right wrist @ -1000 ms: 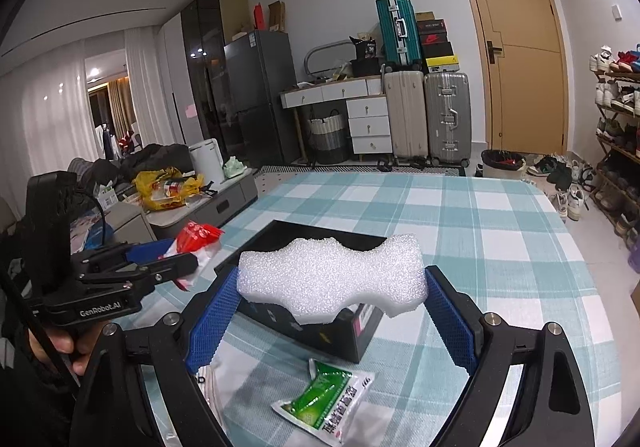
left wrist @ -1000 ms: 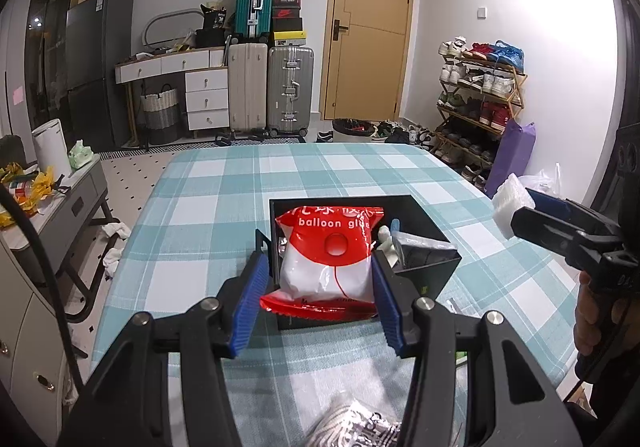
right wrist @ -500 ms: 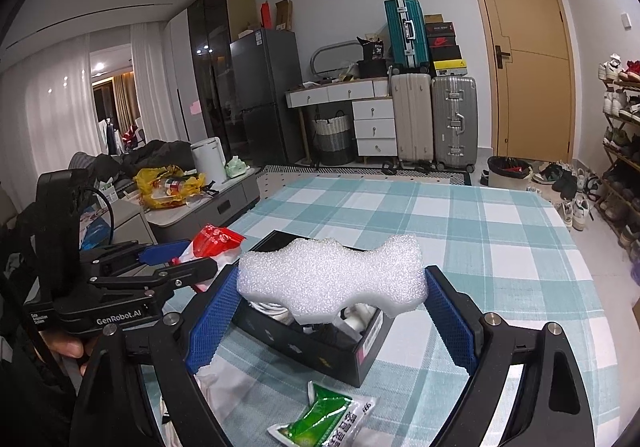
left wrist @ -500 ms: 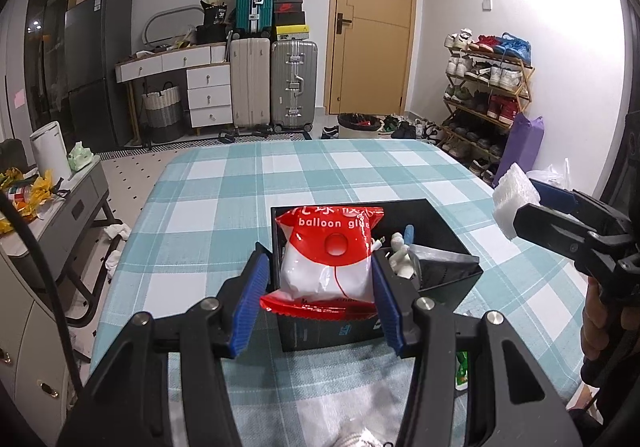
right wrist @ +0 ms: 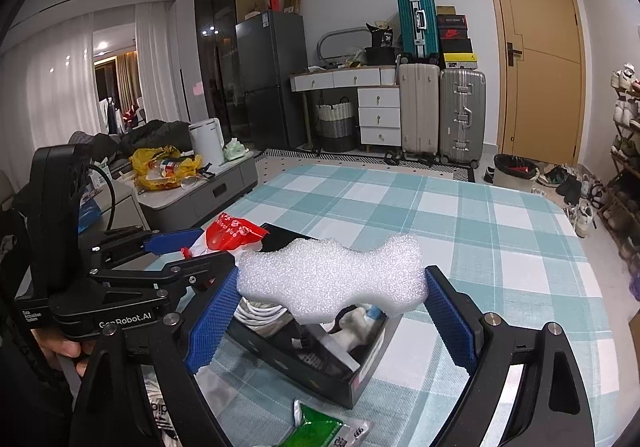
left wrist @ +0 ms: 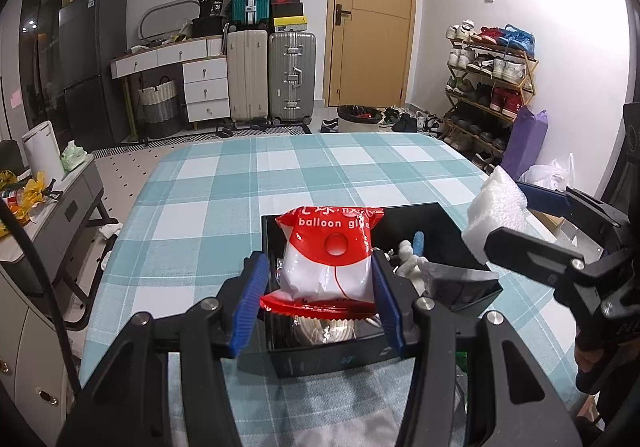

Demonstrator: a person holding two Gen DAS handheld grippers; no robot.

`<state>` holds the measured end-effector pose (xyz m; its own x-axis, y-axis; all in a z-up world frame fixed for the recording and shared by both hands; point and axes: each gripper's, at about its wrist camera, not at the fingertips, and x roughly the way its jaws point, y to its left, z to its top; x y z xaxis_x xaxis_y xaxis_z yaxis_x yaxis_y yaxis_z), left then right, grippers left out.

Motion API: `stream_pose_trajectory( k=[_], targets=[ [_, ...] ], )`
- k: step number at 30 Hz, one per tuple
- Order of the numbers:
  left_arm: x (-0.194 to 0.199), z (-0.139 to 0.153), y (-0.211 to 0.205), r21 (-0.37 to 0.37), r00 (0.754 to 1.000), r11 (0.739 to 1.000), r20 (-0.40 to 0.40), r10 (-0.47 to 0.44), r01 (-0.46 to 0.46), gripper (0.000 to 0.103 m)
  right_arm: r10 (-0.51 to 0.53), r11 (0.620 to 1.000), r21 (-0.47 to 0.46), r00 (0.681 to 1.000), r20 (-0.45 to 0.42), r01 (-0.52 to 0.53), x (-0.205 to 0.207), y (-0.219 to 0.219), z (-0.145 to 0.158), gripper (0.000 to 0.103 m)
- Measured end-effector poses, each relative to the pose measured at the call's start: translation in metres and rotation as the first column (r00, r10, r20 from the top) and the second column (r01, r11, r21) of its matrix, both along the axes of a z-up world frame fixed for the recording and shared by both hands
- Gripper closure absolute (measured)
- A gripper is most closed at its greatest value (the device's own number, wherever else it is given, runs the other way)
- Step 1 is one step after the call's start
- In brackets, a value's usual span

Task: Organize soft objects
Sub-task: 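Carry the packet and foam over the black box while lowering both into it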

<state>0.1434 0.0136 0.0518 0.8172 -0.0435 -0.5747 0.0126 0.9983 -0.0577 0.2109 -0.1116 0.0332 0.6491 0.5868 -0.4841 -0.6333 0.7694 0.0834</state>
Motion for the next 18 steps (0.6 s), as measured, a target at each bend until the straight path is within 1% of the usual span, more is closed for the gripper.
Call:
stream_pose_trajectory(
  k=[7, 18],
  targets=[
    [0.012, -0.004, 0.004, -0.011, 1.000, 1.000, -0.016, 0.000, 0.000, 0.052, 0.012, 0.999, -0.040, 1.000, 0.006, -0.012, 0.013, 0.014, -0.008, 0.012],
    [0.023, -0.010, 0.005, -0.023, 1.000, 1.000, -0.025, -0.005, 0.004, 0.052, 0.024, 0.997, -0.069, 1.000, -0.009, -0.025, 0.031, 0.027, -0.020, 0.012]
  ],
)
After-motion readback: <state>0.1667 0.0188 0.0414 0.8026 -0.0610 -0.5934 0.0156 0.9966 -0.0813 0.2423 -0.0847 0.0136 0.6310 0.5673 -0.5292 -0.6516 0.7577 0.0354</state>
